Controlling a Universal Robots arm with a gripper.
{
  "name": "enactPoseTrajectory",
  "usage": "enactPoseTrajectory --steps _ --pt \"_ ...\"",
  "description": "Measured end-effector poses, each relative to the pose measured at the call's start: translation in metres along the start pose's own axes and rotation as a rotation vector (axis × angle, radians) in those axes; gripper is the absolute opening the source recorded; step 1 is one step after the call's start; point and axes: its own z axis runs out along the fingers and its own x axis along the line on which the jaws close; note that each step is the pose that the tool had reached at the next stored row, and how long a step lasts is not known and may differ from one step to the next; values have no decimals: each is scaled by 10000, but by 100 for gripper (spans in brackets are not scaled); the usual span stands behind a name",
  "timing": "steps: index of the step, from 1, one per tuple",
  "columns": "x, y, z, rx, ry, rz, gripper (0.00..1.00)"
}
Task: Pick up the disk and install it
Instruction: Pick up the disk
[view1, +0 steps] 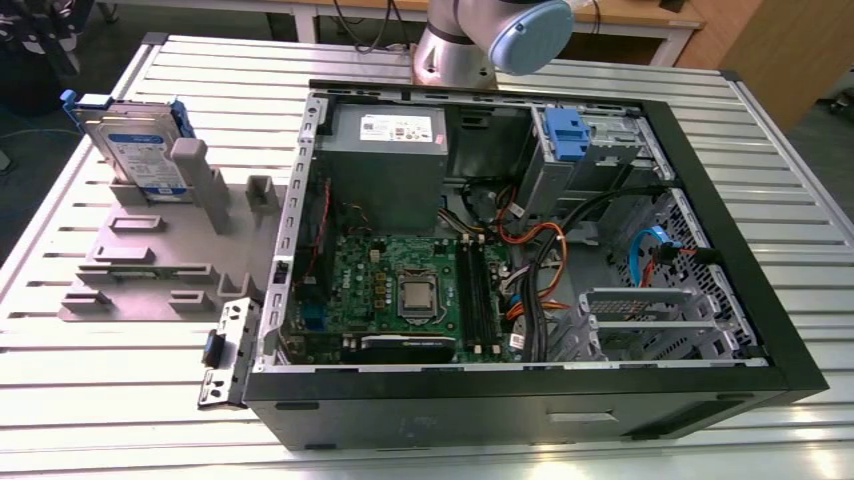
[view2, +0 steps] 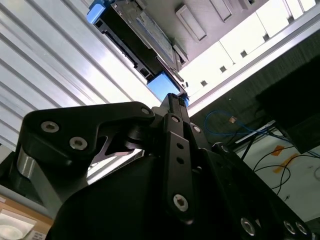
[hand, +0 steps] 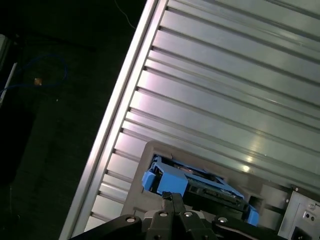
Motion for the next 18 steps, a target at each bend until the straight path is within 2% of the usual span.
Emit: enactPoseTrajectory --steps 18 --pt "0 0 1 3 41 -1020 11"
